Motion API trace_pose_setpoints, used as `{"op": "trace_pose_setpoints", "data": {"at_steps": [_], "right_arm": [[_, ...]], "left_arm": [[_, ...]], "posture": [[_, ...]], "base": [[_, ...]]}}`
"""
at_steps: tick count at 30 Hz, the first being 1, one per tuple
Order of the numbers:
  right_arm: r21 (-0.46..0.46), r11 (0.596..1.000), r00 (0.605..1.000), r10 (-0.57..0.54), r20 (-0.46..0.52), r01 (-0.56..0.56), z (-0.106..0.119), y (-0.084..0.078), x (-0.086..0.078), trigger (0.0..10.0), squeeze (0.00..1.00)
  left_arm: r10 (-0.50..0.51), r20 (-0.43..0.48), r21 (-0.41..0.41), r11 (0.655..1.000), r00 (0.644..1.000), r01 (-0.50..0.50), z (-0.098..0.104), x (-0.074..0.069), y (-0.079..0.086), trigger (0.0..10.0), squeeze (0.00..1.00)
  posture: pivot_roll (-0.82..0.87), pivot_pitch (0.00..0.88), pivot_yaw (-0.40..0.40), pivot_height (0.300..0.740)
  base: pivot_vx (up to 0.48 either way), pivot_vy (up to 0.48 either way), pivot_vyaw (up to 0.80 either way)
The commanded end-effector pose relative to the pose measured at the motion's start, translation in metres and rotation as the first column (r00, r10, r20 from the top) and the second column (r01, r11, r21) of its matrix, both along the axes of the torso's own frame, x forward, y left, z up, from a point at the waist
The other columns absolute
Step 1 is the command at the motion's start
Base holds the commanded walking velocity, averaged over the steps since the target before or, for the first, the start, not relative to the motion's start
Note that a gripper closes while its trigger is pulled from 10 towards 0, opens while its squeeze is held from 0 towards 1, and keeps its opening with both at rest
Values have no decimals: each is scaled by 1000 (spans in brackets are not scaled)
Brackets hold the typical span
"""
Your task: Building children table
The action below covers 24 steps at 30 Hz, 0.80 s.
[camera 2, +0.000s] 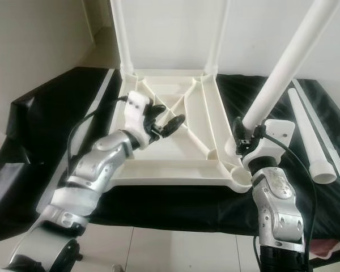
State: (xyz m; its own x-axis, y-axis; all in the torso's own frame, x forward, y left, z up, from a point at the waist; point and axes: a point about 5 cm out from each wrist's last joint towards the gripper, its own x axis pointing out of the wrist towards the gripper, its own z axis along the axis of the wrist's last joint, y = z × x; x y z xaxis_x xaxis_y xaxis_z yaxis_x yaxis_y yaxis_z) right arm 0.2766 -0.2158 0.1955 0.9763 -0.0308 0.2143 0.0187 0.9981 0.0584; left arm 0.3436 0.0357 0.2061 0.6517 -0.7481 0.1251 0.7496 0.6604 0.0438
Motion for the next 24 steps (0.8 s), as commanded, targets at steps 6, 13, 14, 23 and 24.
{"op": "trace_pose_setpoints", "data": {"at_steps": [6,13,14,23,24], "right_arm": [[-16,999,999,-51,1,51,-9,-3,-12,10000,0],[-30,994,995,-102,13,102,-16,-1,-21,10000,0],[-33,994,994,-107,15,108,-17,0,-22,10000,0],[-3,994,994,-107,8,107,-23,2,-27,10000,0],[-1,994,994,-106,11,106,-22,2,-27,10000,0]], "left_arm": [[-202,6,75,977,979,201,-14,-23,-11,10000,0],[-255,0,71,965,967,254,-21,-40,-13,10000,0],[-263,12,71,962,965,262,-22,-42,-13,10000,0],[-397,101,202,906,912,372,-39,-72,-9,10000,0],[-429,102,225,889,898,399,-42,-76,-9,10000,0]], "posture": [[-47,0,-2,740],[-43,0,-5,740],[-43,0,-5,740],[-35,0,-10,740],[-34,0,-11,740]], "base": [[0,0,0],[0,0,0],[0,0,0],[0,0,0],[0,0,0]]}}
